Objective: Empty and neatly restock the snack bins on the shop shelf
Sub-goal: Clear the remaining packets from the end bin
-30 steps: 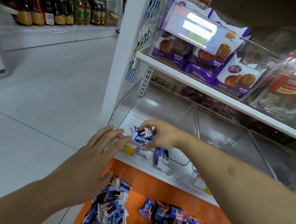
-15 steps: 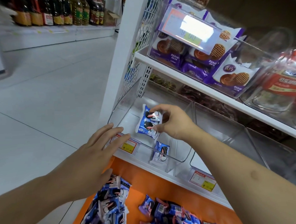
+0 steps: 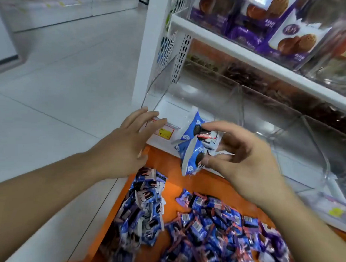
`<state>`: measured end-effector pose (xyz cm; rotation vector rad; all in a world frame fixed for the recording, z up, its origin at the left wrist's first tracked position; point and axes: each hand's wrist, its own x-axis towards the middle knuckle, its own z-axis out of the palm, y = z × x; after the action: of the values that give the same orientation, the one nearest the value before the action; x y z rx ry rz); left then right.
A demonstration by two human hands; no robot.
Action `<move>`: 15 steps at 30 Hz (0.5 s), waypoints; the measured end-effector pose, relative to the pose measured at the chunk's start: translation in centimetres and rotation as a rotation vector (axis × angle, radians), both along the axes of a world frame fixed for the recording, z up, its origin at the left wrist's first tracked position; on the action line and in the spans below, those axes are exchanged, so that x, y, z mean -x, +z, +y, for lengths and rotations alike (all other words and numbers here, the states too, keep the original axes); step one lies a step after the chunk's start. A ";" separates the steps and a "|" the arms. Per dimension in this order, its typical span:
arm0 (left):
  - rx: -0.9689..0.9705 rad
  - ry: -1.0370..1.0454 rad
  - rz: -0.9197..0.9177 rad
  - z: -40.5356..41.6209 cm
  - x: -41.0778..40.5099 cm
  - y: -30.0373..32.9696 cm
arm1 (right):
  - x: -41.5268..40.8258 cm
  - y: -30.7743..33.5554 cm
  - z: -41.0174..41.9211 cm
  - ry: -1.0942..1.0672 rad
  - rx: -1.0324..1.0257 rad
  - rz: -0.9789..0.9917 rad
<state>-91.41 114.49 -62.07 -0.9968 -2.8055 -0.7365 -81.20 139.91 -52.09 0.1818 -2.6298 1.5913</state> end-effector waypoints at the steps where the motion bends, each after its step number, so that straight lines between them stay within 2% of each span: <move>1: 0.003 -0.001 -0.010 -0.1 -0.1 0.0 | -1.1 -1.8 -0.5 0.003 0.008 -0.069; 6: 0.025 0.005 -0.021 0.0 -0.3 -0.1 | -5.0 -12.4 -4.4 0.063 -0.199 -0.296; 10: 0.024 -0.007 -0.030 0.0 -0.4 -0.2 | -4.9 -20.2 -7.0 0.159 -0.256 -0.492; 13: 0.025 -0.006 -0.028 0.0 -0.4 -0.2 | -4.2 -22.0 -7.4 0.178 -0.242 -0.599; 15: 0.017 -0.007 -0.019 0.0 -0.3 -0.3 | -3.8 -21.4 -6.9 0.183 -0.296 -0.601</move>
<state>-91.15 114.45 -62.41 -1.0077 -2.8306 -0.7280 -77.44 132.97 -73.44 -0.0598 -3.3976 1.4721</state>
